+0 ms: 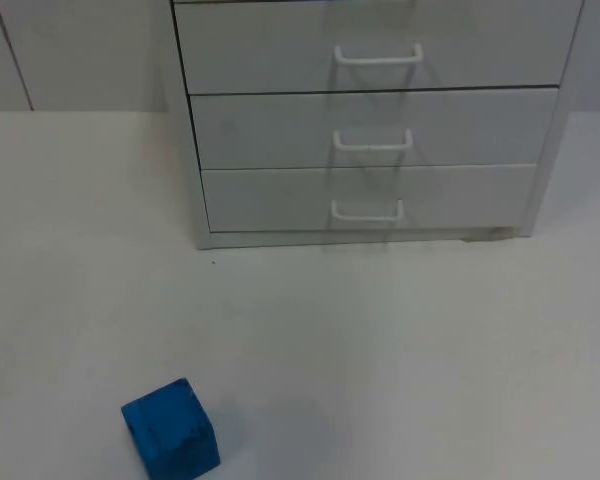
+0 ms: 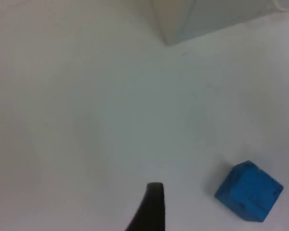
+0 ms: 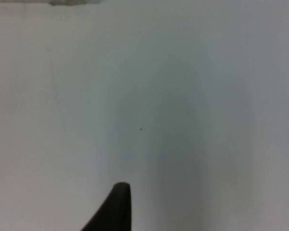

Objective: Open the drawer with the left hand, place the block into the drawer with the right hand, then close the drawer with the left hand.

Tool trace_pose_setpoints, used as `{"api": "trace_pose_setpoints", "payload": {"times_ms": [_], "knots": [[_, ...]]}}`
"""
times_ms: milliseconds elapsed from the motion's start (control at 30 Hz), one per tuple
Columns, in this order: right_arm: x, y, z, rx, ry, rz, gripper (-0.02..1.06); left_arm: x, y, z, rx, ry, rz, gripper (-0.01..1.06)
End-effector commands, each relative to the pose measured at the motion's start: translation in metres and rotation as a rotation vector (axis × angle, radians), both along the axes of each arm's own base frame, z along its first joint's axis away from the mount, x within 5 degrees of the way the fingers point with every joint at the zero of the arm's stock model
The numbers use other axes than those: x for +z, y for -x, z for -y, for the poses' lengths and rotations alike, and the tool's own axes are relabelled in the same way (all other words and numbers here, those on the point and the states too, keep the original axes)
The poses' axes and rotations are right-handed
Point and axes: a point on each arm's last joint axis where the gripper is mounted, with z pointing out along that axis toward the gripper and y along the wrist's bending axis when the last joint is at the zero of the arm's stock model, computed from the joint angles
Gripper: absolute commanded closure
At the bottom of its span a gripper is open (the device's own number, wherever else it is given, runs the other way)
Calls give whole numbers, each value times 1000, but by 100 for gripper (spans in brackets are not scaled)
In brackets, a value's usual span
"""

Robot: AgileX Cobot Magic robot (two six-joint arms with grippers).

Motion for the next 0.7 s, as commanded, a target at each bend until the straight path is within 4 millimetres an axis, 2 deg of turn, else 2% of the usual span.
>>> {"api": "trace_pose_setpoints", "payload": {"times_ms": [0,67,100,167,233,267,400,433,567,667], "knots": [[3,-1,0,5,4,13,-1,5,-9,10,-59,7,27,26],[3,-1,0,5,4,13,-1,6,-21,28,-152,-44,64,27],[3,-1,0,5,4,13,-1,6,-21,28,-152,-44,64,27],[2,0,0,5,4,9,-1,7,-31,48,-251,-116,95,28],[2,0,0,5,4,9,-1,-1,-42,74,-363,-228,109,28],[2,0,0,5,4,9,-1,-1,-42,74,-363,-228,109,28],[2,0,0,5,5,-3,-1,-27,-57,121,-556,-440,113,28],[2,0,0,5,5,-3,-1,-27,-57,121,-556,-440,113,28],[2,0,0,5,5,-3,-1,-60,-68,160,-737,-641,164,28],[2,0,0,5,4,0,-1,-78,-72,175,-805,-727,199,28]]}}
